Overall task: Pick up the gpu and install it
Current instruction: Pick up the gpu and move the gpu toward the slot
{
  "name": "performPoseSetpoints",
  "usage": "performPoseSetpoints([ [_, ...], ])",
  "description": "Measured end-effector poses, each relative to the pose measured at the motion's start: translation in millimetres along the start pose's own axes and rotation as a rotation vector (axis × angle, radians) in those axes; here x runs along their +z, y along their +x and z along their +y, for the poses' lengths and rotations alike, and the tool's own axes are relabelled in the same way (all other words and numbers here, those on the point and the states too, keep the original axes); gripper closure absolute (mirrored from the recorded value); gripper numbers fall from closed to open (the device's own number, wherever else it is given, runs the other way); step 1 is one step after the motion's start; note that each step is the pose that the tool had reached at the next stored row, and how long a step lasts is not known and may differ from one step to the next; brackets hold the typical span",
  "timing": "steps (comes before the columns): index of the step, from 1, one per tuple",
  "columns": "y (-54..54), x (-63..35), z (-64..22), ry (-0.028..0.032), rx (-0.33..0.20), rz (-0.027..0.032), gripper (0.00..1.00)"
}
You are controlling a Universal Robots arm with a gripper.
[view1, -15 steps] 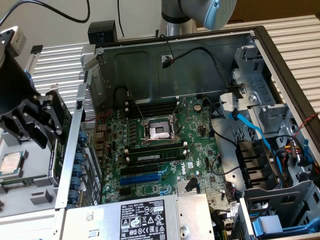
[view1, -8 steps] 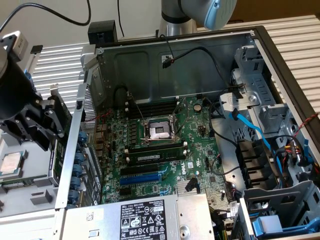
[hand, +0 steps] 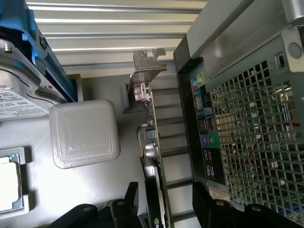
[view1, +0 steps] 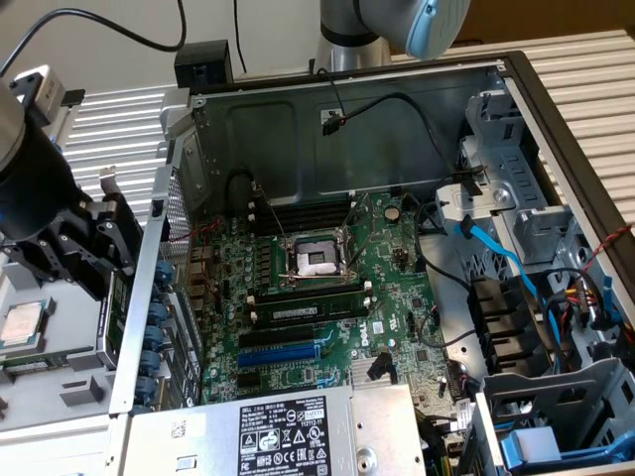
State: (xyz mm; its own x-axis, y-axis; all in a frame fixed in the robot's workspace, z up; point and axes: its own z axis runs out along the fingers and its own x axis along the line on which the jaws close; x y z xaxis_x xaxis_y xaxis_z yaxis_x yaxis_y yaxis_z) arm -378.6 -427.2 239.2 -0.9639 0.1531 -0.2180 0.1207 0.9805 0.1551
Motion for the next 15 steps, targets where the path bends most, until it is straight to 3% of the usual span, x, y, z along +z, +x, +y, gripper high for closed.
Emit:
performPoseSetpoints([
  [9, -1.8, 1.5, 0.0, 0.0066, 0.008, 0.0350, 0.43],
  [15, -2.0, 2.1, -0.1, 0.0076, 0.010, 0.0386, 0.43],
])
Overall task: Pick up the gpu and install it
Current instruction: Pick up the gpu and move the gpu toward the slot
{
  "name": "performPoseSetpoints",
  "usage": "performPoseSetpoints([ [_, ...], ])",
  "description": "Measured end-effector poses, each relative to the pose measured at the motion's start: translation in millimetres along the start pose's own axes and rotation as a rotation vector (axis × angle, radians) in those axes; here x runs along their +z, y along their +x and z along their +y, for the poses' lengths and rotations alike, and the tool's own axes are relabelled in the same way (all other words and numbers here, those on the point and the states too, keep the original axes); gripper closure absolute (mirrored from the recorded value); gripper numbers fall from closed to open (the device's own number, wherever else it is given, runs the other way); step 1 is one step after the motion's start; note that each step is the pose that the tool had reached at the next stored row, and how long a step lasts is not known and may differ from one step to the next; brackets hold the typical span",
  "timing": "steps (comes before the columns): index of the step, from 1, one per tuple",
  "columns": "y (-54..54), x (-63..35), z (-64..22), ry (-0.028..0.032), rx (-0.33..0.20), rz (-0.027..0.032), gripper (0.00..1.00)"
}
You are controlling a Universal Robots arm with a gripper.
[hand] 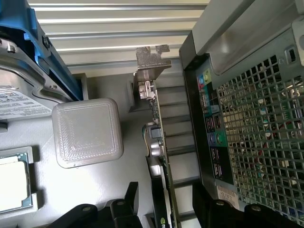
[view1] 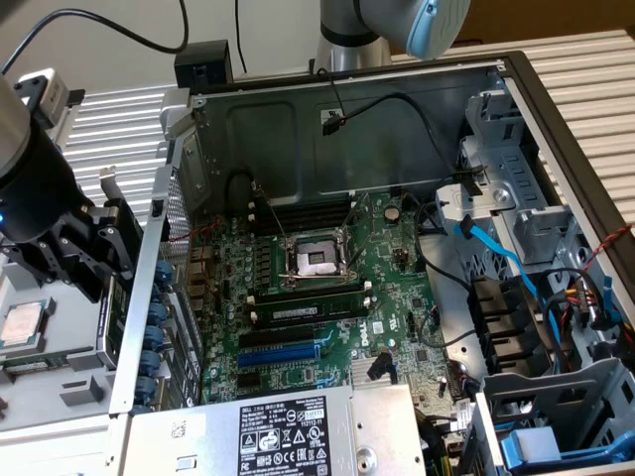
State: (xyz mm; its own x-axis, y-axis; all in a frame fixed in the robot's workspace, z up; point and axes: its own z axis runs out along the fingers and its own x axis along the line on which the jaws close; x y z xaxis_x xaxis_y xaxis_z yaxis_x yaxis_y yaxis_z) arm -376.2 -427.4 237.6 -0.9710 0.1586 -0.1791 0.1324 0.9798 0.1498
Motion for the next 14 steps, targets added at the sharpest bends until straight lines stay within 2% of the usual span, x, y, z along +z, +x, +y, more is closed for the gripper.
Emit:
performPoseSetpoints([
  [5, 0.4, 3.0, -0.5, 0.0007, 0.003, 0.0013, 0.43],
  [7, 0.3, 3.3, -0.5, 0.0013, 0.004, 0.0035, 0.43],
  [11, -0.3, 4.1, -0.5, 0.0036, 0.009, 0.0150, 0.43],
  [14, -1.8, 4.4, -0.3, 0.0046, 0.011, 0.0181, 0.43],
])
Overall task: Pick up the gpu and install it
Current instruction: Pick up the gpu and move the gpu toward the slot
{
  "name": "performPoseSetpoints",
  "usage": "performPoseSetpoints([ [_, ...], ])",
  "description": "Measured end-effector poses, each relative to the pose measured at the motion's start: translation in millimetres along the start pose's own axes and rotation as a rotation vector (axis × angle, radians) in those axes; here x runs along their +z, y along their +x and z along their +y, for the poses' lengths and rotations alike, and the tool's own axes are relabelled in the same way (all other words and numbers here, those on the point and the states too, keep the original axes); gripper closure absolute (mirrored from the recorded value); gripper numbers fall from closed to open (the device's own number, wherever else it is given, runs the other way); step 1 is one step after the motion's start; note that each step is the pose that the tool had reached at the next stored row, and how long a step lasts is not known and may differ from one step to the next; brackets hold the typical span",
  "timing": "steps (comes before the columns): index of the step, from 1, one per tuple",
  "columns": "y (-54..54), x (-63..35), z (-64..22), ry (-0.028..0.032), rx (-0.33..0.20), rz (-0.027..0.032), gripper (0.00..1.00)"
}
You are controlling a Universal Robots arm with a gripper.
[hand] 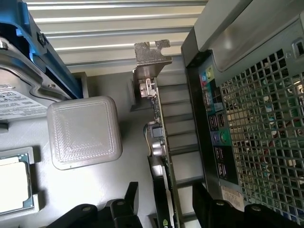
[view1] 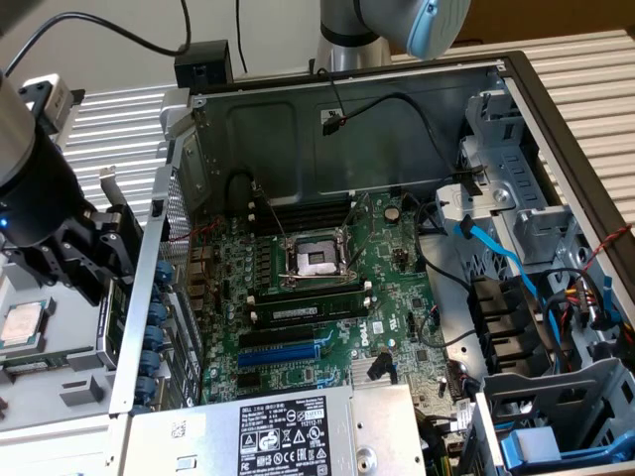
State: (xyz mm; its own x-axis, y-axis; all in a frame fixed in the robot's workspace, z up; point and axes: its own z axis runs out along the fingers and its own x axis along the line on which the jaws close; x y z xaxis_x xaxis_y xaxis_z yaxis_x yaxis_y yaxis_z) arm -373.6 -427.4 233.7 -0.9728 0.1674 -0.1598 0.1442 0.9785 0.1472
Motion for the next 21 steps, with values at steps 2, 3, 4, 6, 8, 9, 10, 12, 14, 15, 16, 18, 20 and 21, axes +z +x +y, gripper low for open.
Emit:
performPoseSetpoints([
  [2, -0.8, 0.2, 0.2, 0.0006, 0.002, 0.0024, 0.43],
  [3, -1.2, 0.3, 0.2, 0.0010, 0.003, 0.0039, 0.43],
  [4, -1.5, 0.3, 0.3, 0.0016, 0.004, 0.0055, 0.43],
  [6, -1.8, 0.4, 0.4, 0.0027, 0.008, 0.0098, 0.43],
  [8, -2.1, 0.5, 0.4, 0.0044, 0.011, 0.0164, 0.43],
  [9, -2.4, 0.5, 0.5, 0.0047, 0.012, 0.0171, 0.43],
  [10, -2.5, 0.5, 0.5, 0.0048, 0.013, 0.0171, 0.43],
  [12, -2.9, 0.6, 0.6, 0.0050, 0.014, 0.0169, 0.43],
  [14, -2.9, 0.6, 0.6, 0.0042, 0.015, 0.0156, 0.43],
  [15, -2.9, 0.7, 0.6, 0.0012, 0.016, 0.0141, 0.43],
  [16, -2.9, 0.8, 0.6, -0.0020, 0.017, 0.0127, 0.43],
  [18, -2.7, 1.0, 0.6, -0.0101, 0.022, 0.0094, 0.43],
  [20, -2.0, 1.3, 0.4, -0.0118, 0.028, 0.0067, 0.43],
  [21, -1.5, 1.4, 0.3, -0.0117, 0.030, 0.0056, 0.43],
])
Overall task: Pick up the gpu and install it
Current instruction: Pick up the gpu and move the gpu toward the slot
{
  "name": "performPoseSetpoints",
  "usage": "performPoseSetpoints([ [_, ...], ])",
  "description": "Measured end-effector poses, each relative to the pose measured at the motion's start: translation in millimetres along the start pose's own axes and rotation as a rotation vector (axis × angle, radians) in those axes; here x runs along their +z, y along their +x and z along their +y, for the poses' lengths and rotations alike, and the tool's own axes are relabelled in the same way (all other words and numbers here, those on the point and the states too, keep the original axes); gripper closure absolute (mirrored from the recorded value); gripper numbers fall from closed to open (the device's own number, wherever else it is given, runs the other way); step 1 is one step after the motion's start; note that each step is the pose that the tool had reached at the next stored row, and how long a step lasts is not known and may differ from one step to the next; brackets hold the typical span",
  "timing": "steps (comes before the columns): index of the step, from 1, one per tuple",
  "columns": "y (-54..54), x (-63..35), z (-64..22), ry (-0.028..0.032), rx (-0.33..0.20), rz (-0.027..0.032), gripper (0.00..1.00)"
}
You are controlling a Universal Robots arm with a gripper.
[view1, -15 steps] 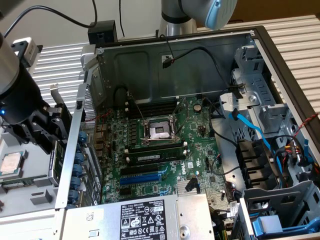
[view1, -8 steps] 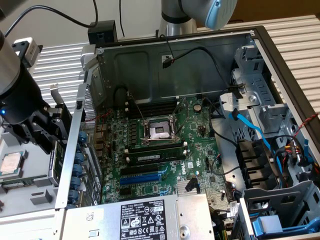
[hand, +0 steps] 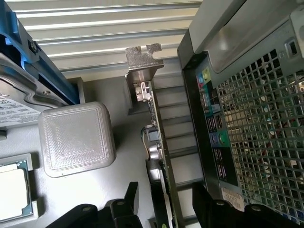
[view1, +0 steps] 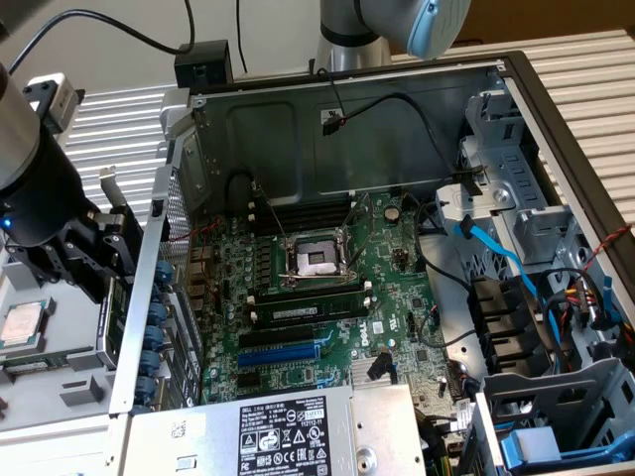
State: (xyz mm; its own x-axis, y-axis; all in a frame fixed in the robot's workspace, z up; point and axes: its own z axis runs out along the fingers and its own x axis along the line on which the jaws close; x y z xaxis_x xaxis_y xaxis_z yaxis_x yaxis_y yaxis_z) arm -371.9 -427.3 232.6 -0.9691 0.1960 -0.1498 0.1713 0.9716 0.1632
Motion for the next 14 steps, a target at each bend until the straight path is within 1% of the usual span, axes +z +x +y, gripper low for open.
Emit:
performPoseSetpoints([
  [1, 0.8, 0.2, -0.2, 0.0001, 0.002, -0.0017, 0.43],
  [8, 6.0, 0.7, -1.3, -0.0046, 0.008, -0.0230, 0.43],
  [10, 6.1, 0.8, -1.3, -0.0050, 0.009, -0.0256, 0.43],
  [14, 6.2, 0.9, -1.3, -0.0051, 0.009, -0.0259, 0.43],
])
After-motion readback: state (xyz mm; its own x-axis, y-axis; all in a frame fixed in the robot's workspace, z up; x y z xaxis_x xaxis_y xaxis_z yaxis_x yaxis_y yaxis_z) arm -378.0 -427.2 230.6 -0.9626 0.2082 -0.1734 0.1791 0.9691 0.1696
